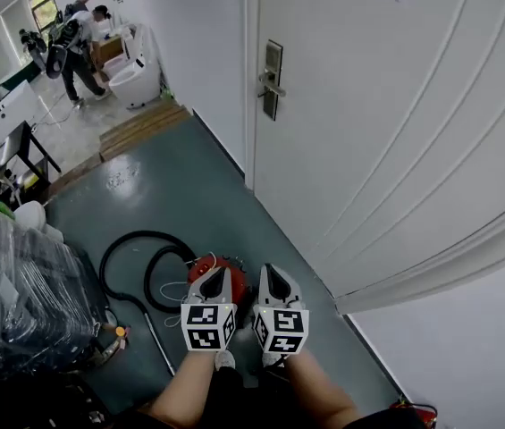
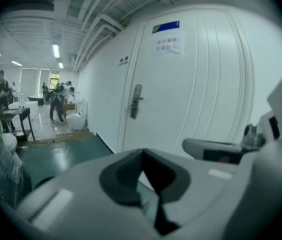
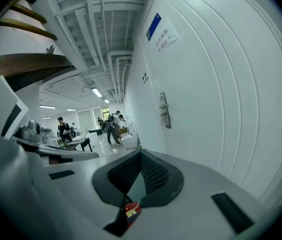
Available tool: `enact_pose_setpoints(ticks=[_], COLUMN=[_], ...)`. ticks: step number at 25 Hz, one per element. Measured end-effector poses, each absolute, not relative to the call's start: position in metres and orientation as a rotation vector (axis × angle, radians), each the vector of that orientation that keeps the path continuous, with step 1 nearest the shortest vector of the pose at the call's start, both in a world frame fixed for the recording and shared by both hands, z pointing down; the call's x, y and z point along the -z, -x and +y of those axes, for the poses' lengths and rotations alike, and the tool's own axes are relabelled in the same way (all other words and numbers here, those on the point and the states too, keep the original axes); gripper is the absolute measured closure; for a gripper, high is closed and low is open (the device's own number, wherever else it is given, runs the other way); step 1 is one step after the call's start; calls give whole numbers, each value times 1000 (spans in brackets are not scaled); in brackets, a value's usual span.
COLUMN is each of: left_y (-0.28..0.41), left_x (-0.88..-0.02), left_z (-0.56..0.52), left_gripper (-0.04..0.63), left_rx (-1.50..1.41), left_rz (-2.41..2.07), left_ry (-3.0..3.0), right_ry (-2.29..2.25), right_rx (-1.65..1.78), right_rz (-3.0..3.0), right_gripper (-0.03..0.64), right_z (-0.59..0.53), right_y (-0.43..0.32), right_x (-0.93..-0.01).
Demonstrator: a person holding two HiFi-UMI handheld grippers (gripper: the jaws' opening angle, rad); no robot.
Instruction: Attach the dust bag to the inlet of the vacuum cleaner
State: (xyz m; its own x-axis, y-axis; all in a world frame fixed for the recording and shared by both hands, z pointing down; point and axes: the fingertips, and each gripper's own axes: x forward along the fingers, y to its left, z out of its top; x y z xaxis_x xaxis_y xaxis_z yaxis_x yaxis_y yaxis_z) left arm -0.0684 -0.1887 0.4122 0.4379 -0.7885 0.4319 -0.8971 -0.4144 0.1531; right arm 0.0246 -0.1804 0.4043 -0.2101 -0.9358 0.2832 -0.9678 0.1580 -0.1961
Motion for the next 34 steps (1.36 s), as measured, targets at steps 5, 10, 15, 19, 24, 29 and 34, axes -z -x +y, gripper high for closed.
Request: enact_pose_setpoints(ticks=[5,10,15,19,24,29,34], left_y=[82,102,105,105,111,122,128], left_x=[-311,-233,-215,-215,-218,-214,-213], left_z=[-195,-200,-193,-189,-191,-195,-200], left_gripper=[598,597,597,597,597,597,597], left_rx=[-323,-247,-205,-194,-186,-177,-167], left_rz=[-1529,-1638,-1661,-1649,-1644,-1678,-1688], left_ry=[-2412,-2453,-2452,-2456,-2443,-2428,-2427], right_ry=[-1926,-1868,-1828,-1795,-1759,-1767,-1773], right_rx=[-391,-320,-291,-248,-258,-269,-263], right_rz=[-2460,-2567,-2592,-2602,-2618,-2602,-2597], right_gripper=[618,618,618,618,618,618,618], right_z=[-190,-200,-201,-196,-195,-198,-203], right_y=[-11,5,16,29,36,37,40], right_x=[-300,-223,-206,-202,-210,-213,-210])
